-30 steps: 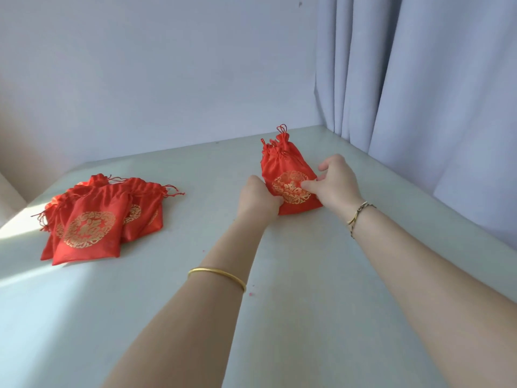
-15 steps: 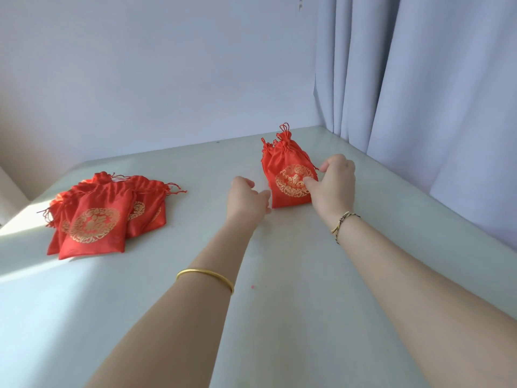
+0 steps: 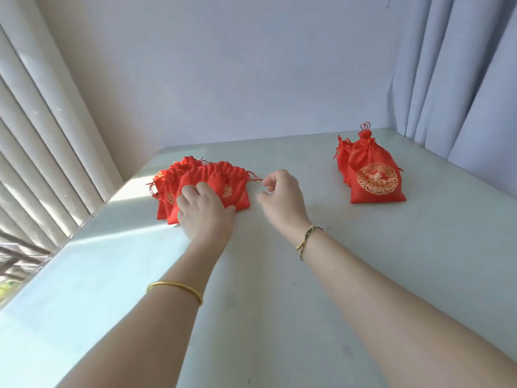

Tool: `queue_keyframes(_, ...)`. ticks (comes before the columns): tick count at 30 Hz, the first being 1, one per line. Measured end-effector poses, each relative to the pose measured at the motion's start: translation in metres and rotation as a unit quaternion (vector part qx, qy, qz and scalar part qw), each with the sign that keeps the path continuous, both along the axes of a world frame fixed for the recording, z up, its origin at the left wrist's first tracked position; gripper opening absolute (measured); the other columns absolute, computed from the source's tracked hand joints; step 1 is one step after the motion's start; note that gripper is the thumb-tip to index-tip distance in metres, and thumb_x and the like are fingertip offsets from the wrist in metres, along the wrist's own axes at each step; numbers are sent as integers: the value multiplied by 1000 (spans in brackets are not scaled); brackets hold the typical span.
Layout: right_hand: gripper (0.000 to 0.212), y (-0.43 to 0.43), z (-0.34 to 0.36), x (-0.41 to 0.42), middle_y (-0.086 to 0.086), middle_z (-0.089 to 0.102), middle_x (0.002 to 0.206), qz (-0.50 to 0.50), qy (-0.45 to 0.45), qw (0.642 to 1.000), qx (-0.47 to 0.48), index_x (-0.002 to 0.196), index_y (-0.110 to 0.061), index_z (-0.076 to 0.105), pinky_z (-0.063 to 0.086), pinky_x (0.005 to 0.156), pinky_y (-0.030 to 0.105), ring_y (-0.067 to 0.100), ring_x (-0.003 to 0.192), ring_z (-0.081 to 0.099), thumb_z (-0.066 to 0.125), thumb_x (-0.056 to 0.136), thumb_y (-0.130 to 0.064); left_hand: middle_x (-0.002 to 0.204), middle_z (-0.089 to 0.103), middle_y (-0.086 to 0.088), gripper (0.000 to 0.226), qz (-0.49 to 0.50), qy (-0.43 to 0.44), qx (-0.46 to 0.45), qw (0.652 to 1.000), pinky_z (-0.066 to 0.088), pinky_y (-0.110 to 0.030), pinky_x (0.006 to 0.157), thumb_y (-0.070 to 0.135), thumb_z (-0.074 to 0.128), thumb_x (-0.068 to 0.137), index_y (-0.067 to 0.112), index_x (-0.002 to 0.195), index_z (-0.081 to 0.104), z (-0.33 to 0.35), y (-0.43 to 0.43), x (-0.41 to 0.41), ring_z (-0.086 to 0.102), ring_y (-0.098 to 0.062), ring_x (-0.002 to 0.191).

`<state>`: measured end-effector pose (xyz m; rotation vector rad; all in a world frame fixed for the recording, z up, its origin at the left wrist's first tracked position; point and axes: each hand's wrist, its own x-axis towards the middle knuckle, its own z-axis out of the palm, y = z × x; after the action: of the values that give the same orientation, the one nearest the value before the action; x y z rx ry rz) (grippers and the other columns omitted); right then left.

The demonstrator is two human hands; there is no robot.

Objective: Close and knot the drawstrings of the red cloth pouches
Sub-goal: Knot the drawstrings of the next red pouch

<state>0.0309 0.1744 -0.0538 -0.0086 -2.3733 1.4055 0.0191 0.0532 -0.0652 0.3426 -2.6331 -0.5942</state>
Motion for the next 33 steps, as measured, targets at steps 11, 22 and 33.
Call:
queue_keyframes(11, 22, -26, -6, -6, 2, 55, 78, 49, -66, 988, -128, 89, 3, 55, 51, 77, 45, 26, 80, 58, 52, 88, -19, 122, 46, -17, 18, -63, -5, 66, 996, 38, -41, 88, 7, 46, 92, 0, 106, 55, 5, -22, -5, 42, -35, 116)
queue_keyframes(22, 11, 17, 13, 3, 5, 55, 69, 82, -142, 923, -347, 77, -15, 61, 45, 60, 25, 21, 64, 53, 62, 87, -19, 85, 51, -3, 8, -340, 84, 99, 931, 30, -20, 71, 3, 52, 85, 5, 79, 57, 13, 47, 55, 46, -19, 88)
queue_keyframes(33, 16, 70, 11, 28, 11, 70, 90, 217, -141, 898, -356, 102, -6, 64, 56, 76, 35, 23, 78, 68, 57, 89, -9, 80, 57, 1, 48, -192, -78, 534, 820, 43, -30, 72, 57, 37, 92, 16, 85, 61, 40, 54, 40, 54, -17, 77)
